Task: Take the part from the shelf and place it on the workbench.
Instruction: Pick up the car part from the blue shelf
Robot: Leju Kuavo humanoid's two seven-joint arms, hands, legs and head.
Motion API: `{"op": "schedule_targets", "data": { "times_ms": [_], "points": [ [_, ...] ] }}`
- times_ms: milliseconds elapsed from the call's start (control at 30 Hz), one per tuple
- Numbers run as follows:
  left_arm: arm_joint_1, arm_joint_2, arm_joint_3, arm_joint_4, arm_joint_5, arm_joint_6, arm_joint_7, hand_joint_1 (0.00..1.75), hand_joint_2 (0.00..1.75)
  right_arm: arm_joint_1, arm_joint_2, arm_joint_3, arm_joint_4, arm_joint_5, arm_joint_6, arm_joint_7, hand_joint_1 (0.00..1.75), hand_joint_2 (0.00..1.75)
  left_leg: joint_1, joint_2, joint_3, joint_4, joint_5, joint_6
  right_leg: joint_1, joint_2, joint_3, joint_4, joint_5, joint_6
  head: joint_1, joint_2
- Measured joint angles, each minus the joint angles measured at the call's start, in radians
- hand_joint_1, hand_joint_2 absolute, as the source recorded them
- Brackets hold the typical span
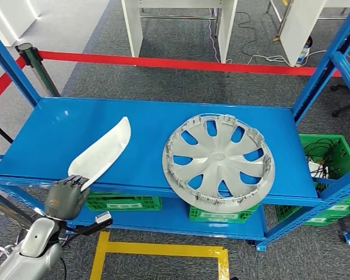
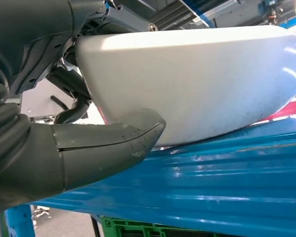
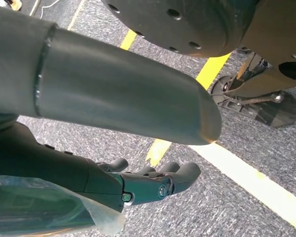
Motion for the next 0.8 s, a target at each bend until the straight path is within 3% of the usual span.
{"op": "schedule_targets", "data": {
  "times_ms": [200, 300, 467, 633, 800],
  "points": [
    [0.004, -0.004, 0.012, -0.005, 0.004, 0.016, -0.008, 1.75, 1.75, 0.000, 0.000, 0.000, 0.000, -0.003, 0.000, -0.002, 0.00, 0.00, 0.000, 0.000, 0.000, 0.000, 0.000, 0.000, 0.000, 0.000, 0.000, 0.000, 0.000, 0.000, 0.000, 0.000],
    [0.045, -0.024, 0.077, -0.075, 0.037, 0.019, -0.087, 1.75, 1.75, 0.003, 0.000, 0.000, 0.000, -0.017, -0.003, -0.011, 0.00, 0.00, 0.000, 0.001, 0.000, 0.000, 0.000, 0.000, 0.000, 0.001, -0.001, 0.000, 0.000, 0.000, 0.000, 0.000],
    [0.153, -0.129, 0.286, -0.306, 0.171, 0.020, -0.332, 1.75, 1.75, 0.014, 0.000, -0.001, 0.000, -0.047, -0.018, -0.037, 0.00, 0.00, 0.000, 0.001, -0.002, 0.001, 0.000, 0.001, 0.000, 0.002, -0.002, 0.000, 0.000, 0.000, 0.000, 0.000],
    [0.241, -0.242, 0.467, -0.543, 0.237, 0.020, -0.523, 1.75, 1.75, 0.026, 0.000, -0.005, 0.000, -0.072, -0.026, -0.046, 0.00, 0.00, 0.000, 0.001, -0.003, 0.001, 0.000, 0.001, 0.000, 0.002, -0.003, 0.000, 0.000, 0.000, 0.000, 0.000],
    [0.300, -0.326, 0.553, -0.753, 0.239, 0.020, -0.584, 1.75, 1.75, 0.027, 0.002, -0.016, 0.000, -0.090, -0.029, -0.055, 0.00, 0.00, 0.000, 0.001, -0.003, 0.001, 0.000, 0.001, 0.000, 0.001, -0.003, 0.000, 0.000, 0.001, 0.000, 0.000]
  ]
}}
